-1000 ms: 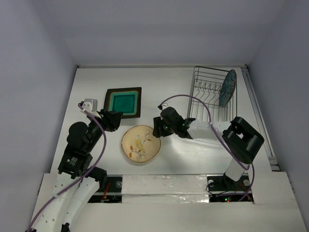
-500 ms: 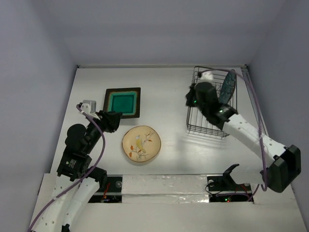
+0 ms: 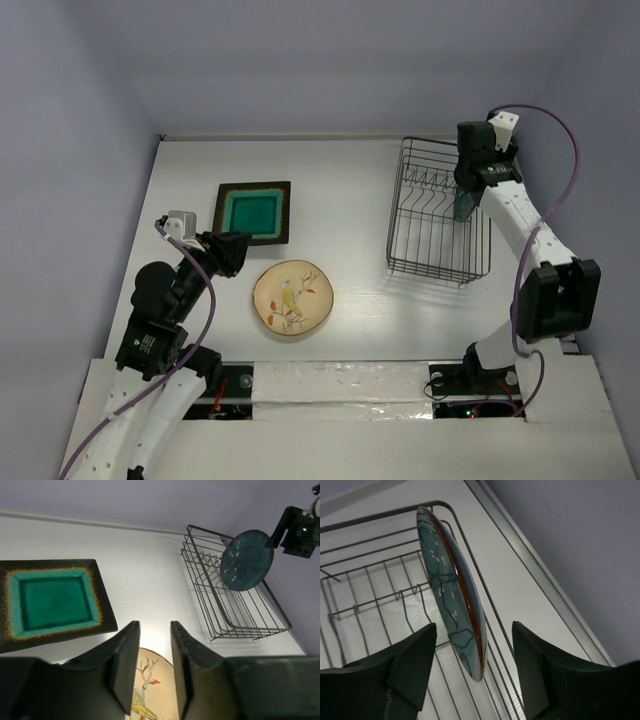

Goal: Unload the plates from the dish rack

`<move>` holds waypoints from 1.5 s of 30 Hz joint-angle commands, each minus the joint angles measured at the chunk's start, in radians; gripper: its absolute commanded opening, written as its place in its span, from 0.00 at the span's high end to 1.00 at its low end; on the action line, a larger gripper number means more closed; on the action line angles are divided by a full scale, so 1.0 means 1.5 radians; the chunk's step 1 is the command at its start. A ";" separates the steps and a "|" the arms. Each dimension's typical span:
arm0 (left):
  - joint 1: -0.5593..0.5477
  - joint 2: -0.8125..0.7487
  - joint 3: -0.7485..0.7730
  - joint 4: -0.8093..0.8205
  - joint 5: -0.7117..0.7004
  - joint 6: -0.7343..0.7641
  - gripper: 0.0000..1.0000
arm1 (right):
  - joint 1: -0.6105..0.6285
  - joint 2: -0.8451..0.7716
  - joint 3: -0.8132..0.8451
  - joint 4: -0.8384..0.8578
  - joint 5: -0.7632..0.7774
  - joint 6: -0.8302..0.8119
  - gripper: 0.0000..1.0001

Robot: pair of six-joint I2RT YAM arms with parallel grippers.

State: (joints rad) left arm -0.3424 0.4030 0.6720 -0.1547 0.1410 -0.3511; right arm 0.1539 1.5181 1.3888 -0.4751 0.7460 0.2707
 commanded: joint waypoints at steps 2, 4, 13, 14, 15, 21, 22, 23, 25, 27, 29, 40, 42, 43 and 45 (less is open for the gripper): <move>-0.007 -0.011 0.010 0.024 0.008 0.002 0.68 | -0.025 0.068 0.072 -0.041 0.003 -0.025 0.37; -0.013 -0.013 0.011 0.025 0.006 0.002 0.67 | -0.025 0.114 0.103 -0.060 0.017 -0.033 0.45; -0.019 -0.020 0.012 0.022 0.005 0.003 0.67 | -0.025 0.102 0.128 -0.067 0.072 -0.089 0.99; -0.019 -0.021 0.013 0.022 0.004 0.004 0.67 | -0.025 0.096 0.129 -0.067 0.077 -0.097 1.00; -0.019 -0.021 0.014 0.019 0.001 0.003 0.67 | -0.025 0.084 0.128 -0.068 0.083 -0.113 1.00; -0.025 -0.022 0.013 0.017 0.000 0.003 0.67 | 0.014 0.032 0.126 -0.029 0.136 -0.222 1.00; -0.025 -0.023 0.012 0.016 -0.001 0.004 0.67 | 0.020 0.016 0.126 -0.021 0.136 -0.230 1.00; -0.025 -0.021 0.012 0.017 0.000 0.003 0.67 | 0.026 0.009 0.133 -0.023 0.141 -0.232 1.00; -0.025 -0.019 0.013 0.017 0.000 0.003 0.67 | 0.041 -0.004 0.150 -0.028 0.145 -0.234 1.00; -0.025 -0.018 0.012 0.018 -0.001 0.003 0.66 | 0.050 -0.034 0.160 -0.022 0.122 -0.228 1.00; -0.025 -0.017 0.012 0.020 -0.001 0.002 0.65 | 0.058 -0.064 0.171 -0.039 0.105 -0.209 1.00; -0.025 -0.013 0.012 0.024 -0.025 0.001 0.46 | 0.251 -0.259 -0.012 0.100 -0.373 0.023 1.00; -0.025 -0.011 0.012 0.022 -0.028 -0.003 0.45 | 0.291 -0.269 -0.102 0.189 -0.480 0.063 1.00; -0.025 -0.011 0.013 0.023 -0.032 -0.004 0.45 | 0.304 -0.261 -0.124 0.211 -0.499 0.099 1.00; -0.025 -0.015 0.015 0.021 -0.042 -0.006 0.45 | 0.330 -0.240 -0.174 0.275 -0.576 0.129 1.00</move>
State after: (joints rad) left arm -0.3740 0.3779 0.6720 -0.1581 0.1040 -0.3531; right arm 0.6048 1.1194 1.2022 -0.3744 0.1642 0.3019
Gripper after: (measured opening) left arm 0.550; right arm 0.122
